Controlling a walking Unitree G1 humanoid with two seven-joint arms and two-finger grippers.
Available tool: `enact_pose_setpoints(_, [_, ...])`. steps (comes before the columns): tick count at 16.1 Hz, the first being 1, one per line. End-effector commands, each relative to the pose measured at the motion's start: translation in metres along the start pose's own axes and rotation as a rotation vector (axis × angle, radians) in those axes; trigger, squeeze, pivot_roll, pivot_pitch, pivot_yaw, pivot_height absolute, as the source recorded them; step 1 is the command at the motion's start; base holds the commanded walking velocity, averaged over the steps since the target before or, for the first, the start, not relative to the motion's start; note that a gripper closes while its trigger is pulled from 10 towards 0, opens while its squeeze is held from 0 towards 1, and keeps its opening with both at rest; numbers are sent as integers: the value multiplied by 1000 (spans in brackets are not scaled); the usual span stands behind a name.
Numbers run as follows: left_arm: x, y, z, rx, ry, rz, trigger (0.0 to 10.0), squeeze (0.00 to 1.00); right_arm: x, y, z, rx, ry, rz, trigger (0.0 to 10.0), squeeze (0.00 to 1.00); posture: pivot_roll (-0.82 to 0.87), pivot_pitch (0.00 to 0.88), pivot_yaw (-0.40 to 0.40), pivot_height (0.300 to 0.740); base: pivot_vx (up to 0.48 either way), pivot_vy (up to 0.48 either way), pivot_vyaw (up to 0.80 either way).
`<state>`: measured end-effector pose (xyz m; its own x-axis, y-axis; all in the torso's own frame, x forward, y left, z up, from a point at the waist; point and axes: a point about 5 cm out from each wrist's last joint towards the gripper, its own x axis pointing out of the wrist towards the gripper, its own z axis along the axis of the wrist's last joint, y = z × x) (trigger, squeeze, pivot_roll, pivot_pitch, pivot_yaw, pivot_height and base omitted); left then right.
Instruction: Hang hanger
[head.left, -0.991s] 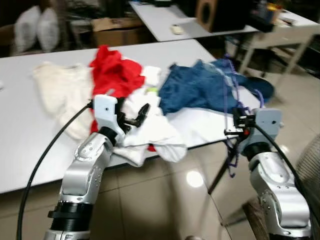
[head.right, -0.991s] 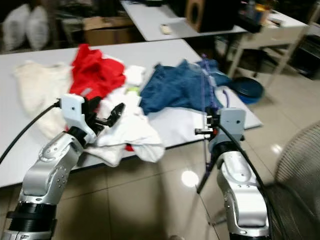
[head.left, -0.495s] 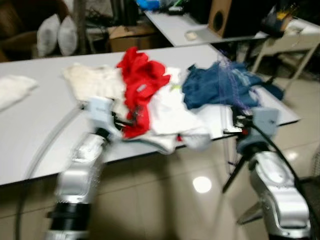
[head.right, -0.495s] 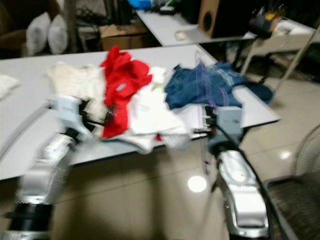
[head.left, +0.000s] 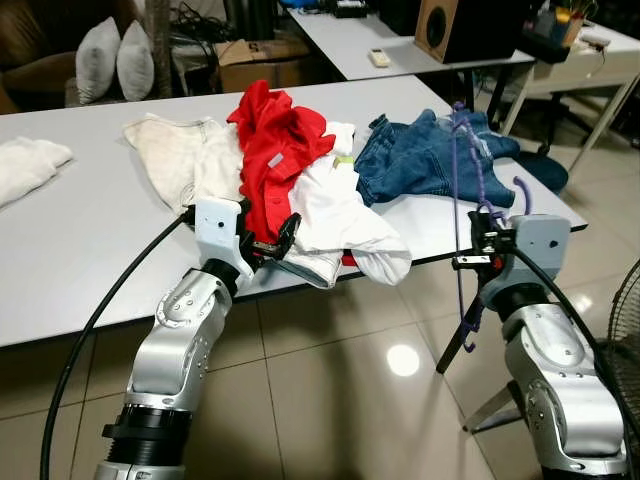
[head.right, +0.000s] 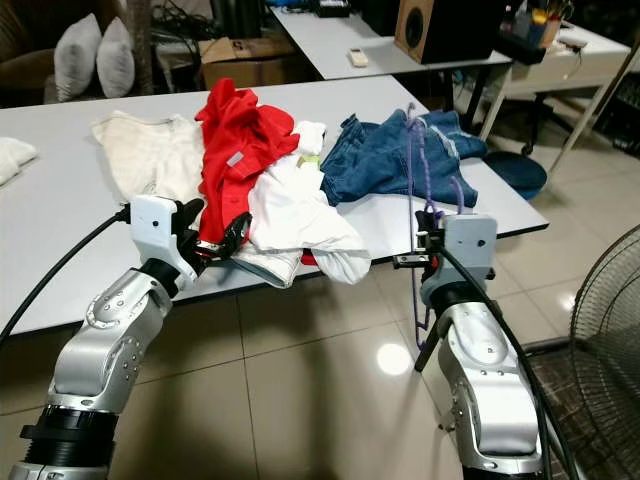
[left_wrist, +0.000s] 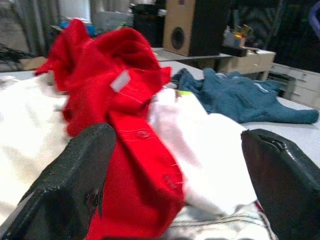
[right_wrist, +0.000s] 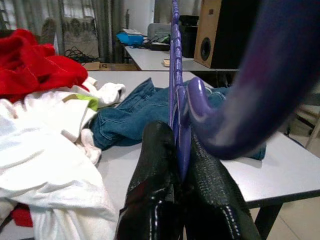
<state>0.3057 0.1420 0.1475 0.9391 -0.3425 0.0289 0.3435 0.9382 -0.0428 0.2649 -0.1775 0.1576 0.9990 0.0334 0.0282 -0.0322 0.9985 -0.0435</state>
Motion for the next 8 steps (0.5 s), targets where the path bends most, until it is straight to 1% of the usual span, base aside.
enact_pose_setpoints(1, [0,6,0,16,6,29,10000,0,1,1,4,-4,-14,11,10000,0,-212,0,1,740,0,0,0])
enact_pose_setpoints(3, [2,10,0,-4,12,48,10000,0,4,1,5,-8,-18,14,10000,0,-211,0,-1,740,0,0,0])
enact_pose_setpoints(5, [6,12,-7,-3,64,42,10000,0,7,1,7,-15,-24,19,10000,0,-209,0,-5,740,0,0,0])
enact_pose_setpoints(6, [9,15,-13,-26,91,44,10000,0,9,2,8,-16,-27,21,10000,0,-209,0,-6,740,0,0,0])
enact_pose_setpoints(7, [15,20,-20,-60,126,70,2627,0,11,4,9,-17,-33,24,10000,0,-209,0,0,740,0,0,0])
enact_pose_setpoints(8, [22,27,-23,-110,152,97,0,0,14,6,10,-15,-42,27,10000,0,-210,0,13,740,0,0,0])
